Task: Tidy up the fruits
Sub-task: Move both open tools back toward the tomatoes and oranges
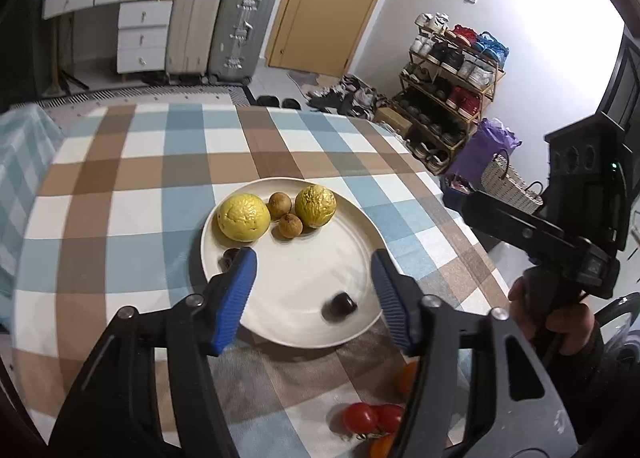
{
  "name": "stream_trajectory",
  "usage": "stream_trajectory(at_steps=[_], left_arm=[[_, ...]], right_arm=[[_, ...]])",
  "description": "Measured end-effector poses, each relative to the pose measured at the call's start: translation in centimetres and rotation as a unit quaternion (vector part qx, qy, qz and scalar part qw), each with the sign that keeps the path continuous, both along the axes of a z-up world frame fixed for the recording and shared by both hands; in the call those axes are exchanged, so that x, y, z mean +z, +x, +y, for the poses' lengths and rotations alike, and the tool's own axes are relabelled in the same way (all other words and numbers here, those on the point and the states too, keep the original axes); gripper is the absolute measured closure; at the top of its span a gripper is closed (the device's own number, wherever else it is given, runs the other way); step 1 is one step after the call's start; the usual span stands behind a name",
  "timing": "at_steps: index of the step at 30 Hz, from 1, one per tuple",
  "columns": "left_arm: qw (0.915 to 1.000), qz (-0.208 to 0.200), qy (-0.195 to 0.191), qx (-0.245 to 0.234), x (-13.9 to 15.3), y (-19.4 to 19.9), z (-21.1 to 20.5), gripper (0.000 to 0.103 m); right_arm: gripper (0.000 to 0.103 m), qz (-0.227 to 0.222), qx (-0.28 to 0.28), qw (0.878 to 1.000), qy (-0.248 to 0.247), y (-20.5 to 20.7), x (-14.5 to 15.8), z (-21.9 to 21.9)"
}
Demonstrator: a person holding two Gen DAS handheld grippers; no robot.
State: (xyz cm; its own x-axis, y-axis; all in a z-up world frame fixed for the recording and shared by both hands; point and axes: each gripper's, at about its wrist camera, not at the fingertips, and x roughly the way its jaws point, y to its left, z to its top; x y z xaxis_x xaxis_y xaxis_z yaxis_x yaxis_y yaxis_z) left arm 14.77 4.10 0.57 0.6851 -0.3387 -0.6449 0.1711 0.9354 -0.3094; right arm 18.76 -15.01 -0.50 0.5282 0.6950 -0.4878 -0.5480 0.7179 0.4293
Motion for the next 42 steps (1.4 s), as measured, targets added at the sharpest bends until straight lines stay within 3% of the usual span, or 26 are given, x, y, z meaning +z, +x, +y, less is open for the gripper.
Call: stream_trajectory(at_steps=[5,12,14,25,35,42], left_arm=[[0.9993,-0.02,0.028,0.013,1.8,-2.7,-1.4,0.022],[0.9979,-0.036,0.048,0.027,3.3,-6.0,-3.1,0.014],[0.9975,-0.041,0.048,0.033,3.5,-6.8,-3.4,0.001],[0.9968,-0.035,0.049,0.053,1.2,-10.8,-4.2,0.001],[0.9975,0.021,0.03,0.06,-4.5,-12.4,-3.4,0.001],[0.9968,0.038,0.016,0.068,-7.0,-13.1,-2.3,0.001]], right_arm=[[0.001,-0.018,-0.012,1.0,0.002,-2.8,1.0,-1.4],[0.0,-0.034,-0.024,0.999,0.008,-6.4,1.5,-3.2],[0.0,-0.038,-0.025,0.999,0.002,-7.5,1.5,-3.5],[0.0,-0.041,-0.04,0.998,-0.025,-12.2,-0.6,-4.8],[0.0,0.009,-0.035,0.999,-0.029,-13.9,-4.7,-3.8],[0.0,0.041,-0.03,0.998,-0.034,-14.2,-7.1,-3.0]])
